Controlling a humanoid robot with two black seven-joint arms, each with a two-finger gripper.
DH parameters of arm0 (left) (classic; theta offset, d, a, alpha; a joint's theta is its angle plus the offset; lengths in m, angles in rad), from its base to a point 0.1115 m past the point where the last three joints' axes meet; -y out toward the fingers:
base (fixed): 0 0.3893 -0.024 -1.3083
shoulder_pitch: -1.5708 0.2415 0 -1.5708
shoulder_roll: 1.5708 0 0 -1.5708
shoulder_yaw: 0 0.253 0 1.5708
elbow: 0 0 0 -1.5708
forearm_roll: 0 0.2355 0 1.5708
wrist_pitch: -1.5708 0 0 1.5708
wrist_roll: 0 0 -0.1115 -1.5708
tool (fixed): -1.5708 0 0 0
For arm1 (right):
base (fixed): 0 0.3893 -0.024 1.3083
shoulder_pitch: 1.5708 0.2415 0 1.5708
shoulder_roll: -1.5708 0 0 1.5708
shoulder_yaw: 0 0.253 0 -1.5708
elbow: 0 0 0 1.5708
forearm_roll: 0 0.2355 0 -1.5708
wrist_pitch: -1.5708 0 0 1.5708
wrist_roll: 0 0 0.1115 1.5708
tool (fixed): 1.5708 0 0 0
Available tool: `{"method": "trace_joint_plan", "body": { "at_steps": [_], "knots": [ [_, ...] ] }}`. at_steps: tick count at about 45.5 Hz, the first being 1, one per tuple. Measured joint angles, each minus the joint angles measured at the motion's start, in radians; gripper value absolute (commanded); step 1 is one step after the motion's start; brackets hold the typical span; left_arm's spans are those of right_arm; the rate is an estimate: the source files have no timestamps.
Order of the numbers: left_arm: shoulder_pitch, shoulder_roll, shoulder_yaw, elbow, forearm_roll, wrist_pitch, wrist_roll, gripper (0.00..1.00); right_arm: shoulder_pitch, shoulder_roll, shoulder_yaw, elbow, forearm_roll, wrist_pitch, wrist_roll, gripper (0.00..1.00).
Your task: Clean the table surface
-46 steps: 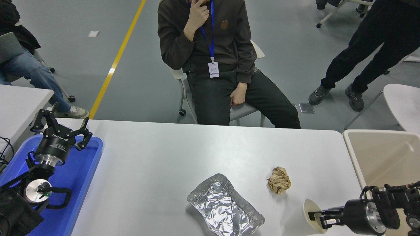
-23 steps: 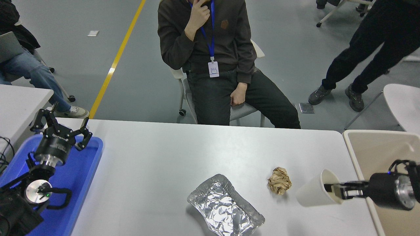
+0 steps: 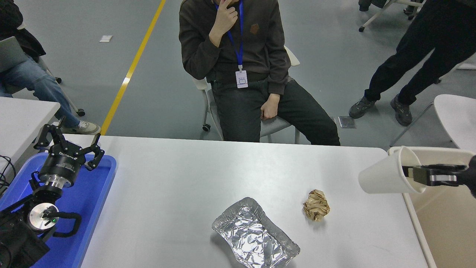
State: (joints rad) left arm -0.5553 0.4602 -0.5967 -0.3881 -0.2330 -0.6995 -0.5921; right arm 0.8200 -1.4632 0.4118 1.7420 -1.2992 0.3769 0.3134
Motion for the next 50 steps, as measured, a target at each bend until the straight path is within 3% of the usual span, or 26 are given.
{"method": "trace_joint_plan", "body": {
  "at_steps": [20,50],
  "knots": [
    [0.0,0.0,0.0,0.0,0.0,0.0,0.0,1.0,0.041,-0.033,-0.034,-0.092,0.004,0.011,0.009,0.0],
    [0.0,0.0,0.0,0.0,0.0,0.0,0.0,1.0,0.042,-0.02,-0.256,-0.345,-0.007,-0.214,0.01,0.0]
  ]
}}
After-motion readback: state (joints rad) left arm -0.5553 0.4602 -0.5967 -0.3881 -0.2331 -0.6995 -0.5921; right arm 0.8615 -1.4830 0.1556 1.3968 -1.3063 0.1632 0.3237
